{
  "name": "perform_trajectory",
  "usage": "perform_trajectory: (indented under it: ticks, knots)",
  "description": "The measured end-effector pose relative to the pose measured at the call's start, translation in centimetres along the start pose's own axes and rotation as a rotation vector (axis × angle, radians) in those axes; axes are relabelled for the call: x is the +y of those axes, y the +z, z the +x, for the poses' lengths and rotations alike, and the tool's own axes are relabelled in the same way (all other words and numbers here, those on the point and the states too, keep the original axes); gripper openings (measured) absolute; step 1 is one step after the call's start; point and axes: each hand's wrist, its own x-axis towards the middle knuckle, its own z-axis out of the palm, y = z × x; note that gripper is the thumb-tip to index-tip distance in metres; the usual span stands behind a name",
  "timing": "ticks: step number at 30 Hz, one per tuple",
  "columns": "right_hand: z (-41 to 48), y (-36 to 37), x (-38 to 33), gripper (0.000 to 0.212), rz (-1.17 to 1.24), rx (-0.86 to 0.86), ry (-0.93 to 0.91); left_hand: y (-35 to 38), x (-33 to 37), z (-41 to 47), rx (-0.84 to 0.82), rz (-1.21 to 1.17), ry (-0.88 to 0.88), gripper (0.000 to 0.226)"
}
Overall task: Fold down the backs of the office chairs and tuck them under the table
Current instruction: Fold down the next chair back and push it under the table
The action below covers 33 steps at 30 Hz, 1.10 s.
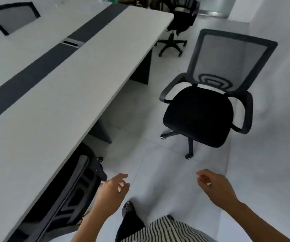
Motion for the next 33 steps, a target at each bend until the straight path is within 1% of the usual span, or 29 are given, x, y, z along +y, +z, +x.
perform_trajectory:
  ticks: [4, 9, 13, 18, 22, 26, 30, 33]
  knots:
    - [-0.1, -3.1, 3.7, 0.013, 0.046, 0.091, 0.121, 2.0, 4.7, 3.5, -0.093, 0.019, 0.078, 0.024]
    - [3.3, -5.9, 6.3, 0.014, 0.099, 0.185, 0.249, 2.9, 9.4, 11.4, -0.195, 0.107, 0.134, 0.025]
    - [8.0, -8.7, 7.5, 0.016, 0.120, 0.267, 0.332, 2.9, 14.1, 19.7, -0.230, 0.151, 0.201, 0.024]
    - [14.1, -13.8, 7.0, 0.016, 0.158, 0.375, 0.413, 1.4, 21.8, 29.0, -0.237, 0.210, 0.311, 0.021]
    - [18.5, -17.9, 7.4, 0.017, 0.195, 0.453, 0.434, 0.9, 28.6, 35.4, -0.250, 0.252, 0.382, 0.022]
    - [23.2, -22.9, 9.0, 0.014, 0.219, 0.490, 0.449, 2.3, 35.2, 40.8, -0.231, 0.265, 0.435, 0.025]
    - [29.8, -29.2, 12.3, 0.020, 0.202, 0.486, 0.388, 5.0, 41.9, 45.7, -0.182, 0.244, 0.433, 0.026]
    - [36.8, -34.9, 15.1, 0.025, 0.165, 0.487, 0.281, 7.2, 47.3, 49.9, -0.115, 0.195, 0.405, 0.026]
